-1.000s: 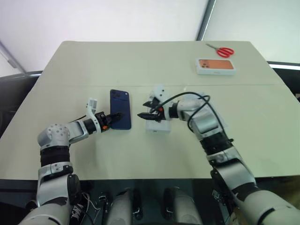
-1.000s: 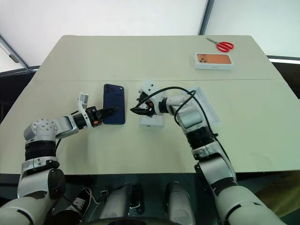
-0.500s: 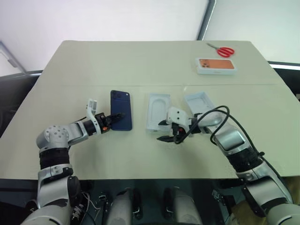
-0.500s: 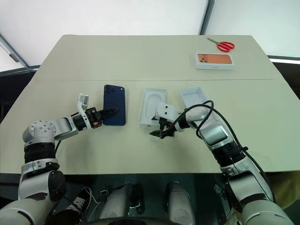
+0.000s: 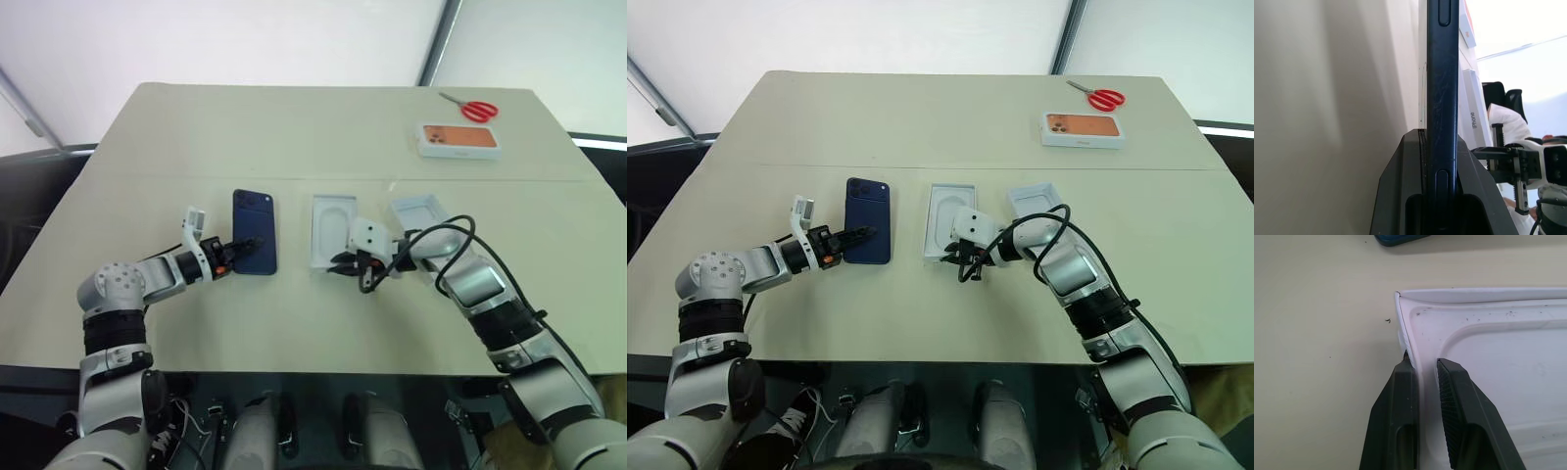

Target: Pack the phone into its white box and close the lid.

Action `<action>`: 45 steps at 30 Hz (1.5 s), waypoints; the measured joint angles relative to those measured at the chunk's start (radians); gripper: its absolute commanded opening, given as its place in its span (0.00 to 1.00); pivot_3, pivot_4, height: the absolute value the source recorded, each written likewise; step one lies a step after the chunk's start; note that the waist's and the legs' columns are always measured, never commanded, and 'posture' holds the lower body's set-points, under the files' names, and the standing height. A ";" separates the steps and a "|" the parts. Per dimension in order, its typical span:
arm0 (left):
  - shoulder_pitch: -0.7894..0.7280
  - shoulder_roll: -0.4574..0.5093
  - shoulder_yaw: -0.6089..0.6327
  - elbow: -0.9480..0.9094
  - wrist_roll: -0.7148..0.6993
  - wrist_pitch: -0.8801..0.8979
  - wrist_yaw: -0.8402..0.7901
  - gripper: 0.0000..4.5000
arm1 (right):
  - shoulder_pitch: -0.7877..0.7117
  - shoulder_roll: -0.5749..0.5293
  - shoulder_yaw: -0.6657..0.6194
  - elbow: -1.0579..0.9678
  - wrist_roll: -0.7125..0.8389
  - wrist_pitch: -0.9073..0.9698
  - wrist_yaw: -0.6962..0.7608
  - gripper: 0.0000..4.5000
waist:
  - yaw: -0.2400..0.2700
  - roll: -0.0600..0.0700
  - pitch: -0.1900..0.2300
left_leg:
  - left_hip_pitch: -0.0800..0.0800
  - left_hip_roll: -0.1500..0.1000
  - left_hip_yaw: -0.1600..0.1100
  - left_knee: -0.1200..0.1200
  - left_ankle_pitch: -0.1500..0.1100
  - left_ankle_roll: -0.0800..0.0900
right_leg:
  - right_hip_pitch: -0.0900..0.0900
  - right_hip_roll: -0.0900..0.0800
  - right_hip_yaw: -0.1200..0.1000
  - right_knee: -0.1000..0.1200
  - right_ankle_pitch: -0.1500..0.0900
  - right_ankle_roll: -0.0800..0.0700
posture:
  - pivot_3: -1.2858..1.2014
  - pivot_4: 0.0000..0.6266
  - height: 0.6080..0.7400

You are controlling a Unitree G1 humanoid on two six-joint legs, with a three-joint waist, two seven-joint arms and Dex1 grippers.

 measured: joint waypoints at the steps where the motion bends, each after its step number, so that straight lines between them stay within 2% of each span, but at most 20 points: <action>1: 0.001 0.000 -0.001 -0.002 0.000 0.000 0.001 0.00 | 0.000 0.002 0.000 0.001 -0.001 0.000 -0.001 0.12 | 0.000 0.000 0.000 | 0.000 0.000 0.000 0.000 0.000 0.000 | 0.000 0.000 0.000 0.000 0.000 0.000 | 0.52 0.24 0.98; 10: 0.000 0.000 -0.007 -0.005 0.000 -0.001 0.007 0.00 | 0.002 0.005 -0.001 -0.007 -0.009 0.006 -0.001 0.12 | 0.000 0.000 0.000 | 0.000 0.000 0.000 0.000 0.000 0.000 | 0.000 0.000 0.000 0.000 0.000 0.000 | 0.52 0.24 0.98; 15: 0.001 -0.001 -0.008 -0.009 0.000 -0.001 0.010 0.00 | 0.071 0.008 0.016 -0.146 0.004 0.072 0.006 0.12 | 0.000 0.000 0.000 | 0.000 0.000 0.000 0.000 0.000 0.000 | 0.000 0.000 0.000 0.000 0.000 0.000 | 0.52 0.24 0.98; 22: -0.011 -0.001 0.007 -0.008 -0.016 0.021 0.018 0.00 | 0.118 0.030 0.031 -0.237 0.004 0.144 -0.010 0.12 | 0.001 0.000 0.000 | 0.000 0.000 0.000 0.000 0.000 0.000 | 0.000 0.000 0.000 0.000 0.000 0.000 | 0.52 0.24 0.98; 25: -0.027 0.000 0.027 -0.008 -0.038 0.046 0.028 0.00 | 0.116 0.048 0.031 -0.240 0.011 0.169 -0.022 0.36 | 0.000 0.000 0.000 | 0.000 0.000 0.000 0.000 0.000 0.000 | 0.000 0.000 0.000 0.000 0.000 0.000 | 0.52 0.24 0.98; 28: -0.052 0.000 0.034 -0.016 -0.052 0.059 0.037 0.00 | 0.112 0.074 0.049 -0.225 0.018 0.195 -0.032 0.70 | 0.001 0.000 0.000 | 0.000 0.000 0.000 0.000 0.000 0.000 | 0.000 0.000 0.000 0.000 0.000 0.000 | 0.52 0.24 0.98; 34: -0.059 -0.013 0.068 -0.067 -0.100 0.120 0.084 0.00 | 0.092 0.071 0.035 -0.223 0.080 0.235 -0.012 0.70 | 0.004 -0.001 0.001 | 0.000 0.000 -0.001 0.000 0.000 0.000 | 0.000 -0.001 0.000 0.000 0.000 0.000 | 0.52 0.24 0.98; 39: -0.075 -0.120 0.110 -0.165 -0.172 0.191 0.170 0.00 | 0.022 0.044 -0.085 -0.222 0.190 0.304 0.007 0.70 | 0.008 -0.001 0.001 | -0.001 -0.002 -0.001 0.000 0.000 0.001 | 0.001 -0.002 0.000 0.000 0.000 0.000 | 0.52 0.24 0.98; 42: -0.075 -0.187 0.113 -0.204 -0.206 0.224 0.229 0.00 | -0.026 -0.018 -0.168 -0.204 0.239 0.315 0.020 0.70 | 0.007 -0.001 0.001 | 0.000 -0.001 -0.001 0.000 0.001 0.002 | 0.001 -0.001 -0.001 0.000 0.000 0.000 | 0.52 0.24 0.98; 45: -0.062 -0.231 0.127 -0.223 -0.216 0.233 0.282 0.00 | -0.017 -0.114 -0.180 -0.141 0.229 0.262 0.047 0.70 | 0.006 -0.002 0.001 | 0.000 -0.002 -0.001 0.000 0.001 0.003 | 0.001 -0.001 -0.001 -0.001 0.000 0.000 | 0.52 0.24 0.98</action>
